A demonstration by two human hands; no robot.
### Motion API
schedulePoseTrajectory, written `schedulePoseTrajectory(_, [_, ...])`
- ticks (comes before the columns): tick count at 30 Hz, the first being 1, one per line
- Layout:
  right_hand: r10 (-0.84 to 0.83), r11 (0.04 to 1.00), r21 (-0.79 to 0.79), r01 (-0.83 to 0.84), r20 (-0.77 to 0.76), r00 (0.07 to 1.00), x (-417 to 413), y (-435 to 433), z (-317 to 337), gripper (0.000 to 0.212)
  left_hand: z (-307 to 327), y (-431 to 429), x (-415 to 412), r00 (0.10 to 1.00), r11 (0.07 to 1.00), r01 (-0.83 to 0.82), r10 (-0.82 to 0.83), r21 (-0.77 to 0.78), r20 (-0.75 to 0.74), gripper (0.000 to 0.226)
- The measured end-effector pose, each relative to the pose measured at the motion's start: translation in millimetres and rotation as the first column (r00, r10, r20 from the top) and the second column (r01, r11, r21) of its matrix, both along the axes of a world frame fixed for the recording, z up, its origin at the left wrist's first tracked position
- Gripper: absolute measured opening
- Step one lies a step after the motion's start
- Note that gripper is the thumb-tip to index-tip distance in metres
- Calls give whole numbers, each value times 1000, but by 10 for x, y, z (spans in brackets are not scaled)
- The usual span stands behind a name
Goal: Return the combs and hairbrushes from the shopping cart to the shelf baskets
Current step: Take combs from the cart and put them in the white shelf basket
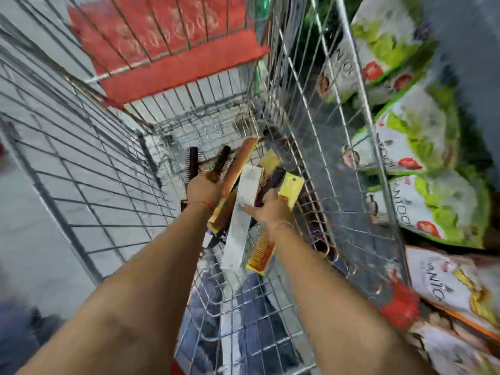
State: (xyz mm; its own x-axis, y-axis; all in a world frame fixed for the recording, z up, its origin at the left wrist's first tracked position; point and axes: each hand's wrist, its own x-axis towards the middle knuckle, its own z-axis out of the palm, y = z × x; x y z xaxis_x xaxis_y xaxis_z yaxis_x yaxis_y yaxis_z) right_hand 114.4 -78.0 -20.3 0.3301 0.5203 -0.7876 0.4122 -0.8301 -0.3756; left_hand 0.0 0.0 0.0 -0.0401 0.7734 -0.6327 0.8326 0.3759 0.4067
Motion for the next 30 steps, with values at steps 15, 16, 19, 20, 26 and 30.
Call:
schedulePoseTrajectory(15, [-358, 923, 177, 342, 66, 931, -197, -289, -201, 10, -308, -127, -26, 986, 983, 169, -169, -67, 6, 31])
schedulePoseTrajectory(16, [-456, 877, 166, 451, -11, 890, -122, -271, -217, 7, -328, -155, -17, 989, 985, 146, -146, -88, 12, 35])
schedulePoseTrajectory(19, [-519, 845, 54, 532, -151, 841, 41, -234, -258, 10, -368, -178, 23, 990, 988, 136, -139, -77, -24, 41])
schedulePoseTrajectory(20, [-522, 845, 23, 534, -184, 833, 68, -230, -282, 17, -385, -163, 33, 991, 990, 128, -130, -61, -32, 39])
schedulePoseTrajectory(26, [-543, 830, -3, 558, -235, 807, 110, -226, -323, 44, -431, -119, 103, 998, 999, 17, -19, -36, -64, 41])
schedulePoseTrajectory(30, [-577, 800, -20, 600, -300, 760, 158, -248, -330, 42, -466, -178, 57, 973, 968, -219, 226, -126, 44, 58])
